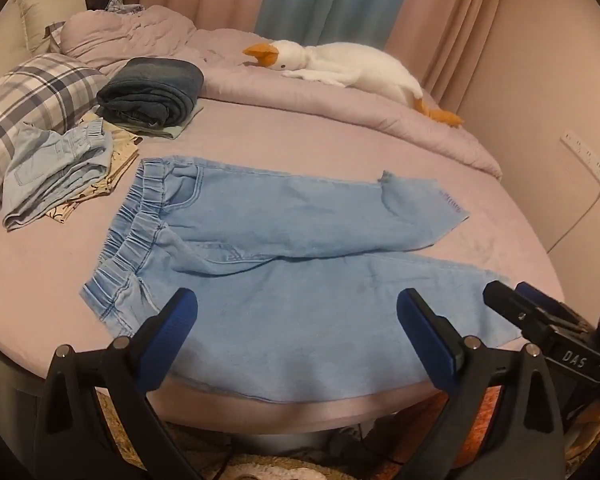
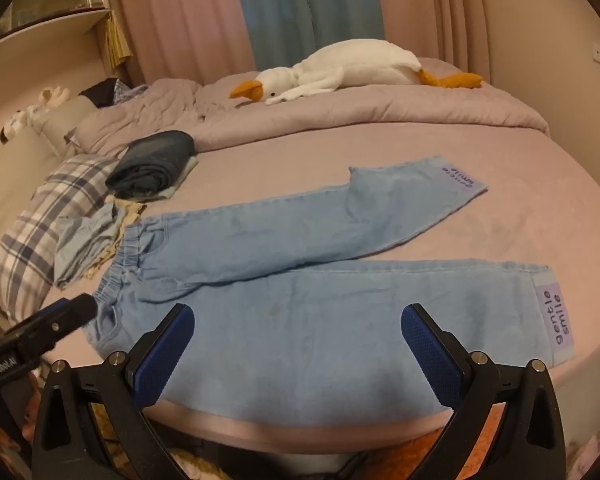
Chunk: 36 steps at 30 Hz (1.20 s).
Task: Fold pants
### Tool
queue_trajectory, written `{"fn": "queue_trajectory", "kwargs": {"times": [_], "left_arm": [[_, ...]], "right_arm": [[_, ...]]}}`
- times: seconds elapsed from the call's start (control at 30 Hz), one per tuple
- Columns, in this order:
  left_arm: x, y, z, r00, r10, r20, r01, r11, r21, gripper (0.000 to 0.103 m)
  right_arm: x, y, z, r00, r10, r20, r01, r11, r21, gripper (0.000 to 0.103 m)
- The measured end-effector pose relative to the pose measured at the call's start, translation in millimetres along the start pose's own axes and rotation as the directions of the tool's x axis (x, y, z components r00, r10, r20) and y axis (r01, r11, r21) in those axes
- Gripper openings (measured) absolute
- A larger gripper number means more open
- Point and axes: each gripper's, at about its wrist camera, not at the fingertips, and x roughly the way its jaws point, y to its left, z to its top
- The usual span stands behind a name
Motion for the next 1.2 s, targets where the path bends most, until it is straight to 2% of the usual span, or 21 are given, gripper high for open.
{"fn": "queue_trajectory", "kwargs": {"times": [0.43, 0.8, 1.2], "left_arm": [[18, 6, -9, 0.996, 0.025, -0.080, -0.026, 1.000, -0.013, 0.097], [18, 8, -12, 0.995, 0.033, -0.090, -0.035, 0.999, -0.019, 0.097], [14, 17, -14, 0.995, 0.034, -0.094, -0.037, 0.999, -0.031, 0.093]], "right_arm": [[13, 4, -6, 0.998, 0.012, -0.062, -0.013, 1.000, -0.003, 0.103], [21, 3, -9, 0.999, 0.006, -0.053, -0.008, 0.999, -0.037, 0.103], [25, 5, -5, 0.998, 0.024, -0.055, -0.025, 0.999, -0.021, 0.103]]}}
